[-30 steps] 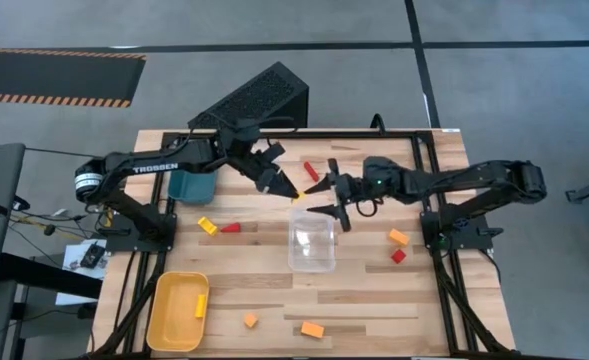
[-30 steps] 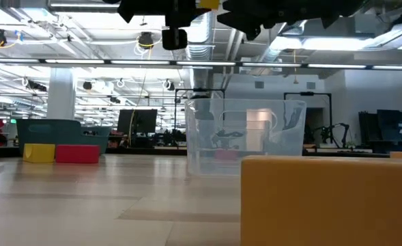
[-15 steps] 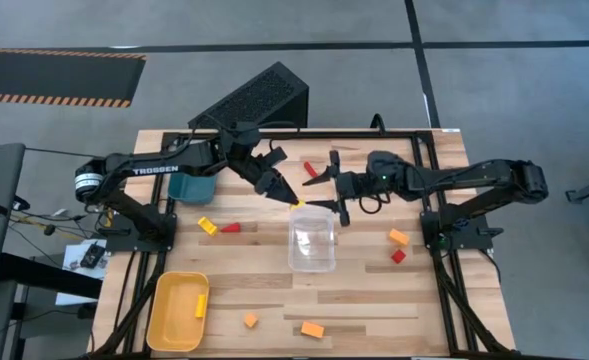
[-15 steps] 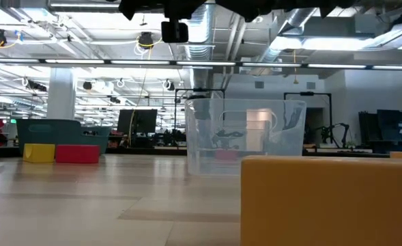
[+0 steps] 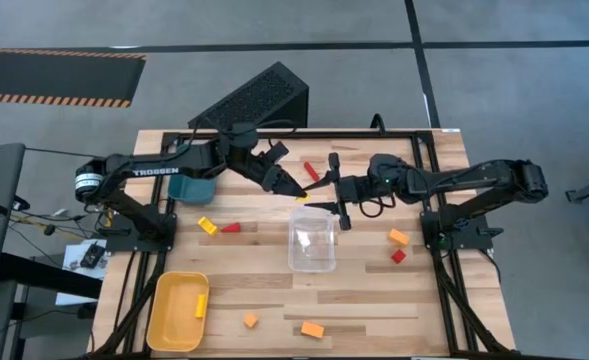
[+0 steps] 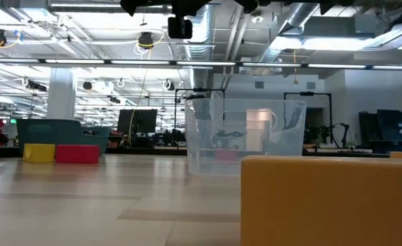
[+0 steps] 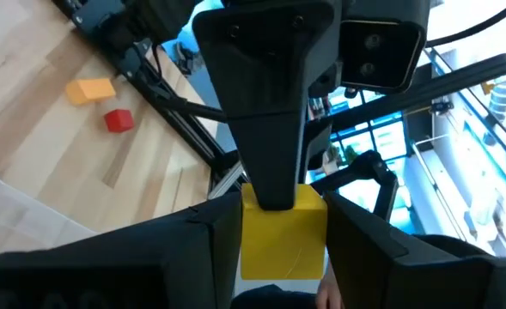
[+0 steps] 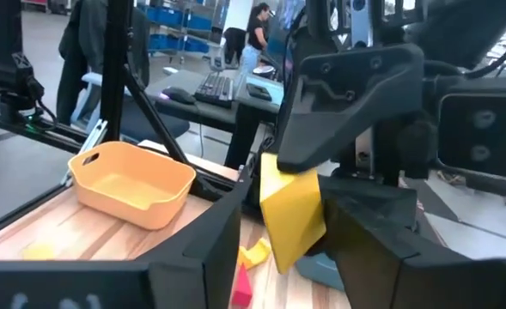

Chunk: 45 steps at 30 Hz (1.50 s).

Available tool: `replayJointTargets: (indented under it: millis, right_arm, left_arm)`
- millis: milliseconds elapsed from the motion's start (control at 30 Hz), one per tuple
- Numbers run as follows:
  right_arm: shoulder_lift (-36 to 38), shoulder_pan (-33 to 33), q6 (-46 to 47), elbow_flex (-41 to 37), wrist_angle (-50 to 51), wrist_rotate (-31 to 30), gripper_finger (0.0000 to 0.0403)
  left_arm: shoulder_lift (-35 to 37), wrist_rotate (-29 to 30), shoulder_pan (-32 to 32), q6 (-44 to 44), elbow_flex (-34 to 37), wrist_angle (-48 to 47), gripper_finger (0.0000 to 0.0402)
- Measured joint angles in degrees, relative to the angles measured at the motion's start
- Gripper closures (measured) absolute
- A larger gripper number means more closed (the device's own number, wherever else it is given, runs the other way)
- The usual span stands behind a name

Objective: Sort & place blocks by color
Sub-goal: Put the top yellow block into the yellow bin

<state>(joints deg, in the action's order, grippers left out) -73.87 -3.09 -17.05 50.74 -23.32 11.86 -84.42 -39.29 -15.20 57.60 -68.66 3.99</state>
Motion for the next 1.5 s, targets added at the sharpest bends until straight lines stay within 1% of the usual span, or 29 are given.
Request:
replayJointTargets:
  millis: [333,500,600,700,833,933,1000,1067,1167,1233,1400,1500]
  right_arm:
    - [0.02,0.11,0.17,0.00,-0.12,0.12,0.0292]
    - [0.10,0.11,2.17,0.00,-0.21,0.22,0.0317]
    - [0.11,0.07,3.26,0.00,-0.20,0.24,0.0321]
    - [0.11,-0.26,6.22,0.00,0.01,0.23,0.0323]
    - [-0.14,-1.43,14.05,0.00,0.87,-0.03,0.0324]
    - [-0.15,-2.51,20.85,0.00,2.58,0.07,0.0324]
    - [-0.13,-3.15,23.73,0.00,3.07,0.21,0.0324]
    - [-0.13,-3.49,24.17,0.00,3.07,0.47,0.0324]
    - [-0.11,-3.50,21.10,0.00,3.05,0.24,0.0324]
    - [-0.11,-3.50,20.42,0.00,3.30,0.24,0.0324]
    - [-0.08,-4.56,24.63,0.00,3.01,0.31,0.0324]
    - [-0.03,-5.19,24.97,0.00,2.58,0.36,0.0324]
  left_arm:
    - [0.00,0.99,1.06,0.60,0.00,0.00,0.0274]
    - [0.07,1.14,1.05,0.70,0.00,-0.15,0.0274]
    - [0.09,1.58,1.05,0.33,0.00,-0.38,0.0272]
    - [0.15,3.29,0.96,-1.77,0.00,-0.99,0.0264]
    - [-0.04,7.77,0.79,-6.76,-0.08,-0.59,0.0242]
    - [-0.15,9.02,0.72,-9.67,-0.07,-0.87,0.0223]
    - [-0.13,8.81,0.77,-11.01,-0.09,-0.83,0.0211]
    - [-0.13,8.64,0.77,-11.04,-0.09,-1.57,0.0201]
    - [-0.12,8.33,0.41,-10.33,-0.09,-4.55,0.0188]
    - [-0.11,8.06,0.25,-11.38,-0.09,-6.02,0.0183]
    - [0.66,8.31,0.11,-16.43,-0.09,-5.93,0.0180]
    - [1.75,9.48,0.05,-18.67,-0.07,-5.95,0.0180]
